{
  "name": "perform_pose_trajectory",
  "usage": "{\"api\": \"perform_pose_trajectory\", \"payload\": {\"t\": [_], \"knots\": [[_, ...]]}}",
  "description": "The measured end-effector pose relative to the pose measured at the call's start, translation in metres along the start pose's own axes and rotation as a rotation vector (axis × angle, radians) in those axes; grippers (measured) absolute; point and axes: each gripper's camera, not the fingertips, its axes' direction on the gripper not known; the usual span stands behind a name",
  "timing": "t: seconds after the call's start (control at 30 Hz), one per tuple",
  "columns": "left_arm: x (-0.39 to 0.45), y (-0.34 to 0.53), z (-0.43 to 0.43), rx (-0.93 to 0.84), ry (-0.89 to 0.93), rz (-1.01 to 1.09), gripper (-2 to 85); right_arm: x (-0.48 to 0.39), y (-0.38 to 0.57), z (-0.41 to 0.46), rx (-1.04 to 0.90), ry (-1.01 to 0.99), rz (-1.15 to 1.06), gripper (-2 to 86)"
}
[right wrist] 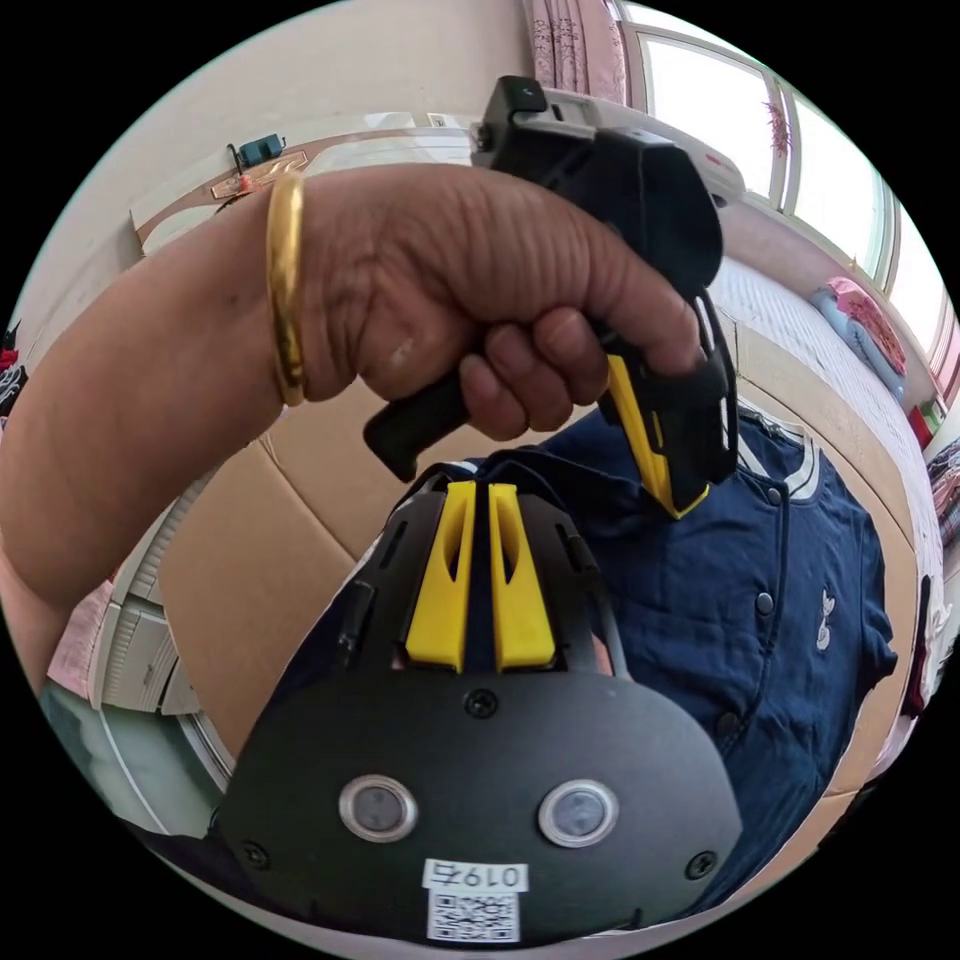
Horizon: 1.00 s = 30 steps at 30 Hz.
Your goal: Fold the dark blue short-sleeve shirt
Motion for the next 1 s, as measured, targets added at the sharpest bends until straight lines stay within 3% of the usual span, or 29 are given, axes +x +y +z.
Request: {"api": "perform_pose_trajectory", "payload": {"t": [1.0], "knots": [[0.04, 0.091, 0.055, 0.129, 0.185, 0.049, 1.5, 0.057, 0.045, -0.042, -0.094, -0.066, -0.018, -0.8]]}}
